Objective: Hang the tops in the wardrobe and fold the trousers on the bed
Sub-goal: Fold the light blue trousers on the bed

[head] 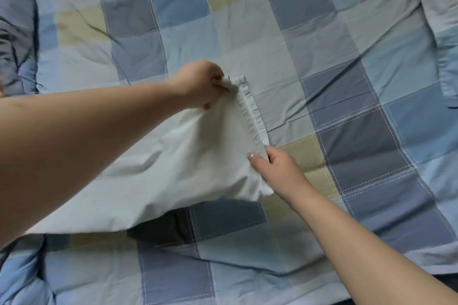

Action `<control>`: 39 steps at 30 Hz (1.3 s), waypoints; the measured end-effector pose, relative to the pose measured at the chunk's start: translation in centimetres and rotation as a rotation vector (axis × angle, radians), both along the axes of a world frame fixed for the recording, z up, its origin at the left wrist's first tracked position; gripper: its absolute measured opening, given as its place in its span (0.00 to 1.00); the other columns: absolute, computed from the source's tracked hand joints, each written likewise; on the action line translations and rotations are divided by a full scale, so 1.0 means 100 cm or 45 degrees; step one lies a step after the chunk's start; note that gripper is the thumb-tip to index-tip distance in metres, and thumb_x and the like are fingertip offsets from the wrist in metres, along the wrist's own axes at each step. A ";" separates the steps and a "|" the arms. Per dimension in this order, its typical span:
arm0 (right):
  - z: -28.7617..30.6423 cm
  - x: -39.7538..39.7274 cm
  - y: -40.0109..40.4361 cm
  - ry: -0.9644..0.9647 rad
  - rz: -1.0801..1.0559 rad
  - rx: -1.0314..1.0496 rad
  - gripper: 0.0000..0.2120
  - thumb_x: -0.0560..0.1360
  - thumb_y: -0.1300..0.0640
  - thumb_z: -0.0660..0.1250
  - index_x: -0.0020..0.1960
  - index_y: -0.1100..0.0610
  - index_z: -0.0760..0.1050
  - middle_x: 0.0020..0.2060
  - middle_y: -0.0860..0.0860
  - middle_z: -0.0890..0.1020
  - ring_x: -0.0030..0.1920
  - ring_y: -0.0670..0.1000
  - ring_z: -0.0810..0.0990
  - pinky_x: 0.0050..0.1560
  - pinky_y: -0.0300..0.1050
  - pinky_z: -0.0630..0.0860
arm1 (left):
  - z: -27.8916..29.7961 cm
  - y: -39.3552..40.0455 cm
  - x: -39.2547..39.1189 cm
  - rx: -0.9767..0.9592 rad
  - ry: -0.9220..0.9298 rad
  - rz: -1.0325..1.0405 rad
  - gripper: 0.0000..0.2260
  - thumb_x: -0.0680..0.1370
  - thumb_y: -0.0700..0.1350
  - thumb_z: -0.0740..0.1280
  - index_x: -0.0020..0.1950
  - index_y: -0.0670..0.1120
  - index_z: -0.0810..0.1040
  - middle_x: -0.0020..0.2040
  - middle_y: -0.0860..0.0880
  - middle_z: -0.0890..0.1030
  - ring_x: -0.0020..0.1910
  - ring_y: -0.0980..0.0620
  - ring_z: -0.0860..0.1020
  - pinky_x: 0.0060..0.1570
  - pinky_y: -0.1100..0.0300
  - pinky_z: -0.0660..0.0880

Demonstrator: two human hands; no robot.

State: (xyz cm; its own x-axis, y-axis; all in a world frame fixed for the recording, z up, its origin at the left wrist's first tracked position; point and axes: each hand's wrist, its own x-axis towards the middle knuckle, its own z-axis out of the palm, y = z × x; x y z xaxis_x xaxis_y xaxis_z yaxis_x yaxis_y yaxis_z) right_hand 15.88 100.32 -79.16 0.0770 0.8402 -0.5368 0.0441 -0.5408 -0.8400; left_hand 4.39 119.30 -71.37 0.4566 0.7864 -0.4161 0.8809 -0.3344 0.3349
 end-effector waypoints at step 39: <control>-0.076 0.013 0.016 0.270 -0.454 -0.049 0.08 0.76 0.61 0.66 0.48 0.48 0.78 0.46 0.45 0.84 0.49 0.45 0.81 0.54 0.39 0.77 | -0.142 0.043 0.040 0.107 0.117 0.202 0.13 0.77 0.48 0.66 0.59 0.45 0.79 0.59 0.39 0.78 0.58 0.38 0.75 0.51 0.55 0.70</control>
